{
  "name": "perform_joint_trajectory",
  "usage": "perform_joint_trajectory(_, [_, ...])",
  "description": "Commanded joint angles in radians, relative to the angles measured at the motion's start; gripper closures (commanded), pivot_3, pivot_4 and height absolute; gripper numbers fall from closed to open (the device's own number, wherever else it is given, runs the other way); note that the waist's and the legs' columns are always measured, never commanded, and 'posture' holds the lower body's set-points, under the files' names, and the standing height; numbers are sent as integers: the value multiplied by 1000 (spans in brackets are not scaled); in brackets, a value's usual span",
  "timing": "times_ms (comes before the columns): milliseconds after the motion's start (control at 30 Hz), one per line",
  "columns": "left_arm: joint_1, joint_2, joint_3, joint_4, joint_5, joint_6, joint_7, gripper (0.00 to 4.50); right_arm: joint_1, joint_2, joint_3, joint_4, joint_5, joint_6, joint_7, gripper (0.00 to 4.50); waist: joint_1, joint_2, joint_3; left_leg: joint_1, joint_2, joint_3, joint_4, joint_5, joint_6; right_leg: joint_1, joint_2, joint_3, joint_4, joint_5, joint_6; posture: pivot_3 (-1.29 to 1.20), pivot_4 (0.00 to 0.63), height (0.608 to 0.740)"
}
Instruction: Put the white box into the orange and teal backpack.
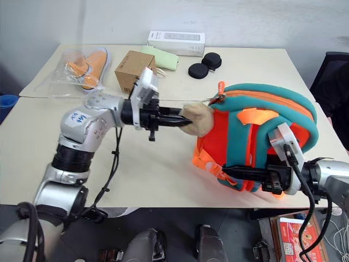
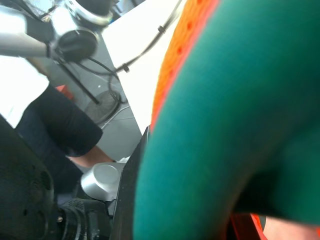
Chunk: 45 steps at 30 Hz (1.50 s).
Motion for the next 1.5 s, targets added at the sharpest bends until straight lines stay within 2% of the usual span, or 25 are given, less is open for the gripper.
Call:
perform_joint_trajectory(33, [-1,87,7,127,92,-189,-95,4067,25,-2,-62,37,-38,-53,51,4500,0,1,0,0,0,0,0,0,0,0,0,-1,0,0,0,0,150,740])
perform_joint_trajectory(133, [18,127,-22,203,153,-303,-146,4067,24,-9,-93,96,-52,-73,80,4500,2,0,0,0,0,1,0,0,0,0,1,-3,0,0,0,0,150,740])
perform_joint_trajectory(200, [44,119,-35,209,171,-343,-158,4067,10,-10,-102,130,-70,-88,88,4500,2,0,0,0,0,1,0,0,0,0,0,-3,0,0,0,0,150,740])
perform_joint_trajectory(400, [133,13,-106,206,220,-391,-149,4067,-97,21,-79,192,-81,-97,32,4500,4,0,0,0,-1,0,0,0,1,0,-2,-3,0,0,0,0,150,740])
perform_joint_trajectory(567, [131,-97,-162,297,331,-429,-28,4067,-139,27,-89,180,-36,-55,28,4500,5,0,0,-1,0,0,0,0,1,0,-3,-3,0,0,0,0,150,740])
perform_joint_trajectory(667, [139,-106,-211,334,426,-518,16,4067,-139,22,-83,174,-43,-51,34,4500,5,0,0,-1,0,0,0,0,1,0,-3,-4,0,0,0,0,150,740])
perform_joint_trajectory(800, [174,-81,-177,264,391,-469,-12,4067,-134,22,-66,181,-73,-59,38,4500,3,1,0,0,0,0,0,0,1,0,-4,-4,1,0,0,0,150,740])
perform_joint_trajectory(967, [249,11,-88,106,287,-318,-73,2464,-86,-17,-32,211,-164,-88,103,2916,-4,1,-1,0,1,0,0,0,0,0,-3,-3,2,-1,-1,0,150,740])
perform_joint_trajectory(1033, [305,79,-42,-4,221,-238,-120,1833,-72,-42,-41,259,-209,-112,144,2237,-6,1,-1,0,2,0,0,0,-1,-1,-2,-3,2,-1,-2,0,150,740])
perform_joint_trajectory(1133, [394,211,38,-143,128,-148,-196,901,-32,-128,-60,379,-326,-204,243,1237,-4,1,0,0,3,1,0,0,-1,-1,-1,-3,2,-1,-2,0,150,740])
perform_joint_trajectory(1233, [437,406,184,-177,12,-47,-310,24,-36,-287,-101,647,-441,-303,380,285,-1,2,0,0,2,1,0,0,-1,-1,-2,-3,2,-1,-2,0,150,740])
perform_joint_trajectory(1267, [441,444,209,-176,-11,-29,-328,0,-48,-318,-105,713,-455,-319,415,24,0,3,1,0,1,1,0,0,-1,-2,-2,-4,2,-1,-2,0,150,740])
perform_joint_trajectory(1400, [432,576,328,-126,-77,41,-355,0,-159,-429,-85,962,-493,-342,524,24,-3,5,0,1,1,0,-1,-2,-1,-1,-4,-4,0,-2,-4,0,150,740])
perform_joint_trajectory(1500, [470,614,419,-104,-115,56,-353,0,-243,-441,-73,1069,-501,-332,550,24,-13,5,0,2,3,1,-1,-4,-4,-1,-3,-3,1,-3,-6,0,150,740])
